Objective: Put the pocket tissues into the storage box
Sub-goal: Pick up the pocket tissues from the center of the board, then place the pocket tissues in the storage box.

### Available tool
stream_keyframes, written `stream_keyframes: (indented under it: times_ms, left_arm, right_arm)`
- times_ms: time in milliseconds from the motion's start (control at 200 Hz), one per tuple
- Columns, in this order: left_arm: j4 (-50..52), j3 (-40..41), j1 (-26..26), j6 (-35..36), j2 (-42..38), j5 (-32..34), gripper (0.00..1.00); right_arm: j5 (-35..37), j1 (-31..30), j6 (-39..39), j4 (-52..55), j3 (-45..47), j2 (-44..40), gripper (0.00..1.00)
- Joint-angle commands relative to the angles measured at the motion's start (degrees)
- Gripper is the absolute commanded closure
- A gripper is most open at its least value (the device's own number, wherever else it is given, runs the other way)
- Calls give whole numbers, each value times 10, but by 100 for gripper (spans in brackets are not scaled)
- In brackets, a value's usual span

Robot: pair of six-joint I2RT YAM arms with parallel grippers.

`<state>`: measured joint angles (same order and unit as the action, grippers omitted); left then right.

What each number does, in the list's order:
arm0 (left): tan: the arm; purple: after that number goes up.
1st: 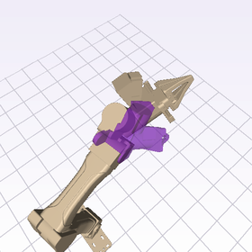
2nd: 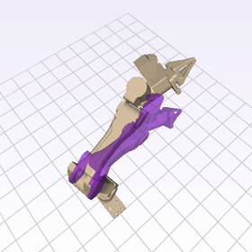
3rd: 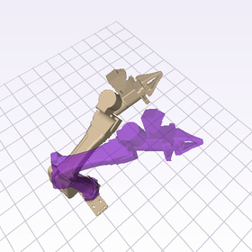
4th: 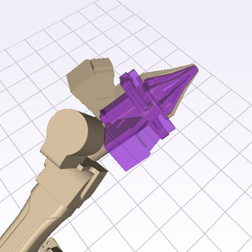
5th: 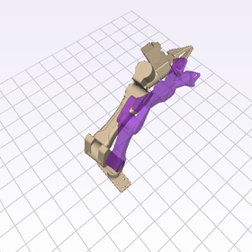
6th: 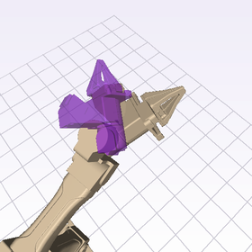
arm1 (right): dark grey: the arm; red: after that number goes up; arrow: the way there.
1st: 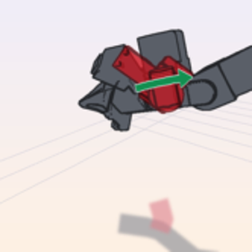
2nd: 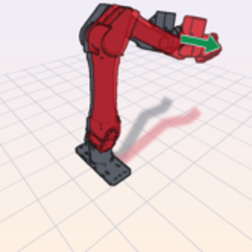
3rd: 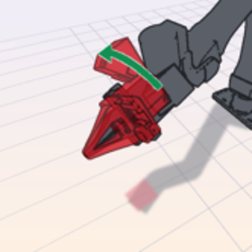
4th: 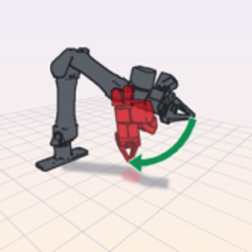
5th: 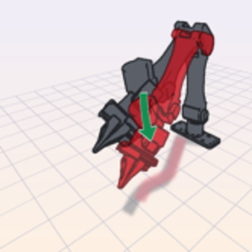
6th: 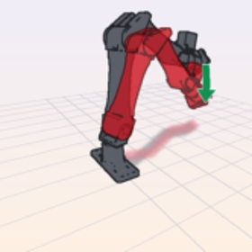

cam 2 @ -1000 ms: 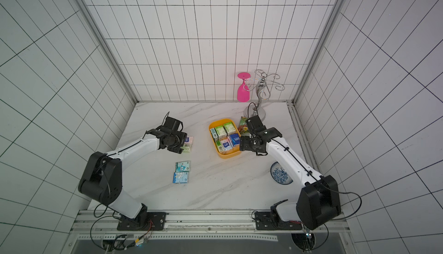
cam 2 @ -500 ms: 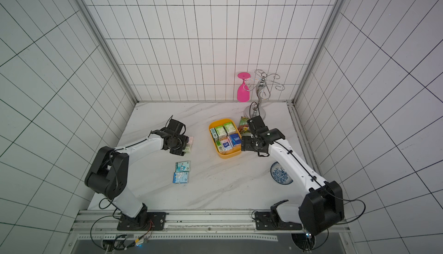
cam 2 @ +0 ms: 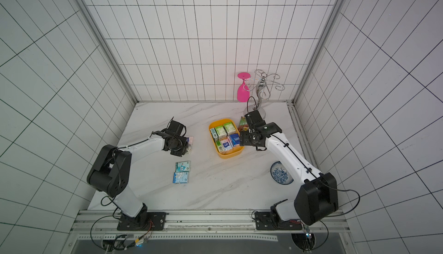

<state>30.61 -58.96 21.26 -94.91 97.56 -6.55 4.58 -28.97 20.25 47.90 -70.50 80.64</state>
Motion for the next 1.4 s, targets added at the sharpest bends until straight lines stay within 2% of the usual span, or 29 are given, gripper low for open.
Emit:
stream_keyframes:
  times_ms: [0, 130, 285, 375, 435, 570, 665, 845, 1004, 1189, 1394]
  left_arm:
    - [4, 2, -3, 12, -3, -2, 80]
    - [3, 3, 2, 39, -33, -10, 80]
    - [41, -55, 19, 167, -56, -21, 79]
    - [37, -60, 28, 210, -80, -35, 80]
    - [19, -61, 32, 238, -94, -58, 80]
    - [-35, -72, 47, 290, -92, -154, 81]
    - [-46, -95, 78, 324, -78, -171, 80]
    - [-114, -123, 137, 323, -31, -200, 81]
    - [-155, -152, 176, 325, 26, -194, 80]
    - [-152, -194, 187, 306, 100, -190, 81]
    - [-148, -200, 188, 302, 117, -137, 81]
  right_arm:
    - [19, -4, -7, 15, -24, 0, 13]
    - [22, -3, -7, 15, -22, 6, 13]
    - [17, 1, -4, 9, -15, 18, 13]
    - [12, 7, 1, 0, -6, 18, 13]
    - [6, 12, 3, -3, -2, 16, 13]
    - [1, 23, 3, -4, 4, 11, 13]
    - [-2, 30, 3, -4, 4, 8, 13]
    - [-1, 34, 3, 3, -3, 4, 13]
    - [3, 37, 3, 9, -5, -3, 13]
    - [5, 40, 4, 11, -4, -9, 13]
    - [5, 43, 4, 11, -3, -15, 13]
